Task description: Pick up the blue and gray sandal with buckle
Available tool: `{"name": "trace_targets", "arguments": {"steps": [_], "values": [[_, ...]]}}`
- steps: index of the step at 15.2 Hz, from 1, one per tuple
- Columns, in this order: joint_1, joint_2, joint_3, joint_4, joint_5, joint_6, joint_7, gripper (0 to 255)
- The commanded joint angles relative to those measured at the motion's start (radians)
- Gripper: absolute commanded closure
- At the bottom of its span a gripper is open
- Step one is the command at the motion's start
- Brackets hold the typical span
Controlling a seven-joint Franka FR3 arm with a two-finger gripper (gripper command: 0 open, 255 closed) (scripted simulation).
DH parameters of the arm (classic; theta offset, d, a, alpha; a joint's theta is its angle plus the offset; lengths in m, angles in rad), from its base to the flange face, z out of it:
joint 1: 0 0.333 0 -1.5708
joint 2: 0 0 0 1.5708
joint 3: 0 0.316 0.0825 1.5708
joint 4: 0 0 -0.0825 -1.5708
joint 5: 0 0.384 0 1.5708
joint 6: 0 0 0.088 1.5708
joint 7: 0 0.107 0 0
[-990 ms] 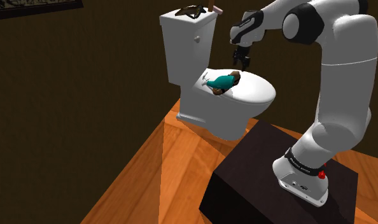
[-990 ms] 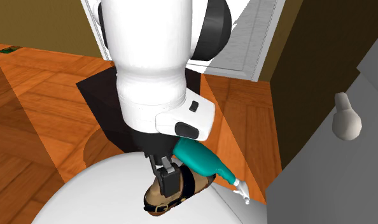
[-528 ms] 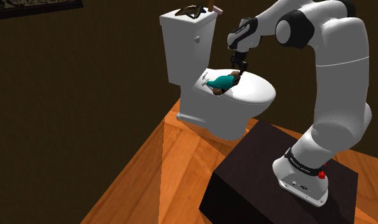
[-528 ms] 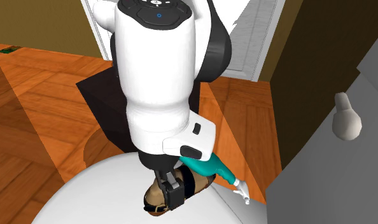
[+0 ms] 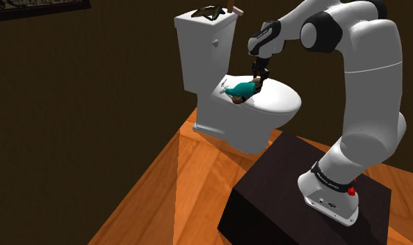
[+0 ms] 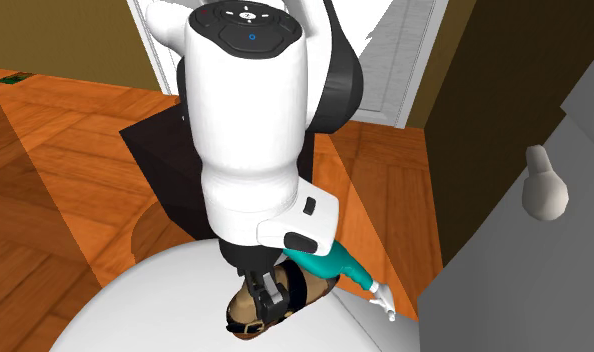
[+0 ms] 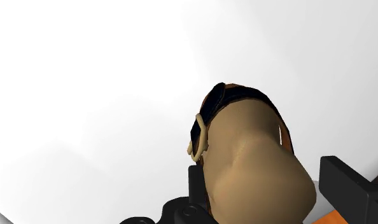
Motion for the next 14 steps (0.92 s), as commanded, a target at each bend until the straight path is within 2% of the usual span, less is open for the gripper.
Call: {"name": "trace_targets", "arguments": {"steps": [1,4,14], "values": [[0.0,0.001,0.0,-0.001,0.0,0.0,0.0,255],[-0.001,0.003,0.0,0.0,0.001,0.001,-0.001,255],[0.015,-0.066,-0.025,0.037,-0.034,-0.099,0.012,255]]}}
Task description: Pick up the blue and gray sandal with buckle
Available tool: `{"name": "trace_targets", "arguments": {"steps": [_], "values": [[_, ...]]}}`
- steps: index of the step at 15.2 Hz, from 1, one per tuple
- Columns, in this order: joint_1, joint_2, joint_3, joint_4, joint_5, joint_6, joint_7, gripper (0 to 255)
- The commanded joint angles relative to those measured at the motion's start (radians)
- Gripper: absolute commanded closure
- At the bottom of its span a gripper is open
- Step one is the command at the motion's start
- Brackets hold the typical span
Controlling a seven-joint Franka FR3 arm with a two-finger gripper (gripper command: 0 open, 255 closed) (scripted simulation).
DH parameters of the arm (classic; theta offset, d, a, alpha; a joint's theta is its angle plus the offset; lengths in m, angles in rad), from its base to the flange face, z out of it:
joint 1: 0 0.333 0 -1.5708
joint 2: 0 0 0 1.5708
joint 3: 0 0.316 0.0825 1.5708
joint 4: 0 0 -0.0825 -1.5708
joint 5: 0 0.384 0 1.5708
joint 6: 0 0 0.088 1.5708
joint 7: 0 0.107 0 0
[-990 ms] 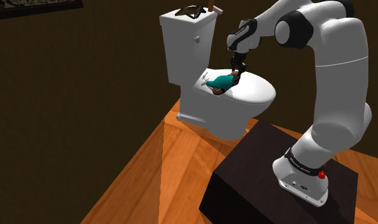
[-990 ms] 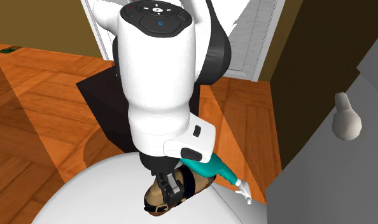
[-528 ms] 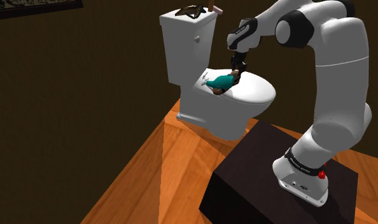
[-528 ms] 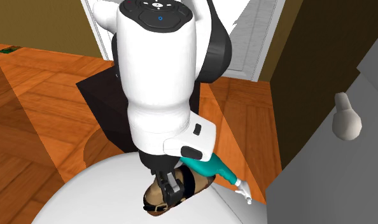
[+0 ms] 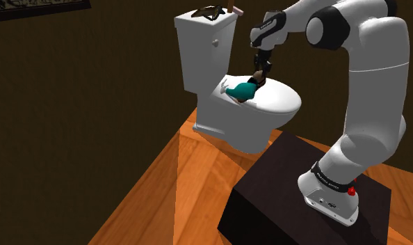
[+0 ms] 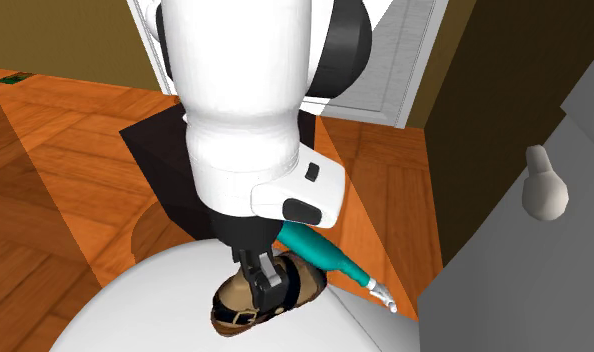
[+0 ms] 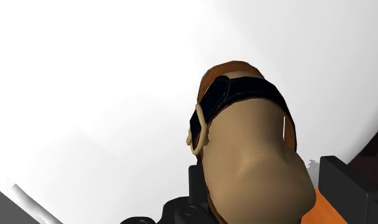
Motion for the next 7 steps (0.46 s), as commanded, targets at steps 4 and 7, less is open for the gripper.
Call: {"name": "trace_targets", "arguments": {"steps": [4,7], "values": [[0.006,-0.032,-0.012,0.024,-0.017,-0.052,0.004,255],[0.007,-0.039,-0.014,0.031,-0.02,-0.065,0.005,255]]}}
